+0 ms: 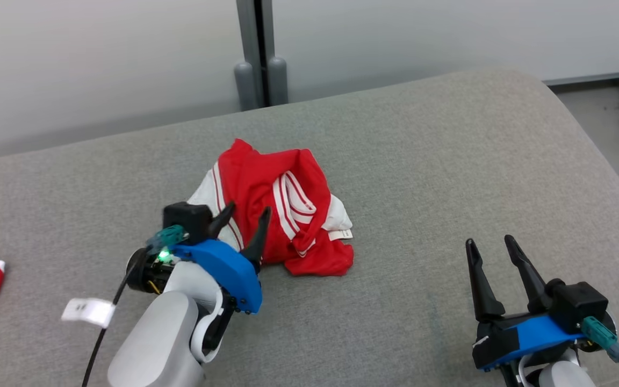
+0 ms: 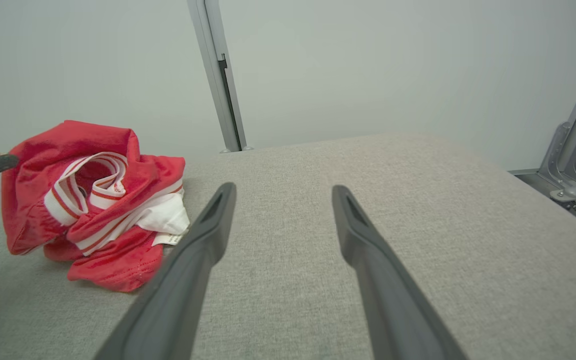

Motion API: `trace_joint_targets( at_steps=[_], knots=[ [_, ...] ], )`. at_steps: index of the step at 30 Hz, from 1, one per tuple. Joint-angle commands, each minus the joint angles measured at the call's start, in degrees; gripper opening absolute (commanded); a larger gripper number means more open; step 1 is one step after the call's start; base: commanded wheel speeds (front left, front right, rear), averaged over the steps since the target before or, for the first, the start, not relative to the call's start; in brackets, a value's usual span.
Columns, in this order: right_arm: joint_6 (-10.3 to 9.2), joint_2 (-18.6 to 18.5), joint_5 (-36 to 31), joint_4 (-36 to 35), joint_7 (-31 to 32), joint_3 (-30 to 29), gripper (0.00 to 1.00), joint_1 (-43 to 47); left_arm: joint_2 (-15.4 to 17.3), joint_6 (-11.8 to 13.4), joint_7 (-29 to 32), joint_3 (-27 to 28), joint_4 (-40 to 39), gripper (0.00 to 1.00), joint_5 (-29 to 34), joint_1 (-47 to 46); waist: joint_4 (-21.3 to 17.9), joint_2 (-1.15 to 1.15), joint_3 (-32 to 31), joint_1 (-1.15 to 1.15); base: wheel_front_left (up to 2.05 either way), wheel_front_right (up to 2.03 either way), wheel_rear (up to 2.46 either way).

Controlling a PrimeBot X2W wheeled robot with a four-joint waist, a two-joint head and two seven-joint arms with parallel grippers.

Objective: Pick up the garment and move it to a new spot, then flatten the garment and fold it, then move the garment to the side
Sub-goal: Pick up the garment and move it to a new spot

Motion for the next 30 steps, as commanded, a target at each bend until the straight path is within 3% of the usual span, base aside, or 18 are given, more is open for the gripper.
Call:
trace_joint_targets(
  at_steps=[1,8,11,20,30],
  knots=[
    [0.03,-0.23,-0.4,-0.44,-0.2,-0.3,1.0,0.71,-0.2,0.02,-2.03,1.16,-0.22,1.0,-1.31,1.15,0.48,0.0,-0.35,0.0,0.0,0.0,0.0],
    [0.03,-0.22,-2.08,-0.4,-0.19,-2.24,1.0,2.62,0.6,1.73,-15.54,5.84,-4.42,1.0,-2.84,8.61,4.24,0.0,-2.46,0.0,0.0,0.0,0.0],
    [0.03,-0.24,-2.72,-0.19,-0.19,-3.02,1.0,3.25,0.62,2.73,-18.46,8.15,-6.6,1.0,-3.19,12.69,6.04,0.0,-3.32,0.0,0.0,0.0,0.0],
    [0.03,-0.24,-3.82,-0.22,-0.03,-4.81,1.0,4.45,-1.09,5.17,-19.43,16.51,-16.28,1.0,2.35,22.21,10.8,0.0,-4.32,0.0,0.0,0.0,0.0],
    [0.02,-0.24,-3.91,-0.18,1.15,-4.97,1.0,4.83,-0.25,4.53,-19.46,18.99,-15.21,1.0,10.52,24.57,11.64,0.0,-4.91,0.0,0.0,0.0,0.0]
  ],
)
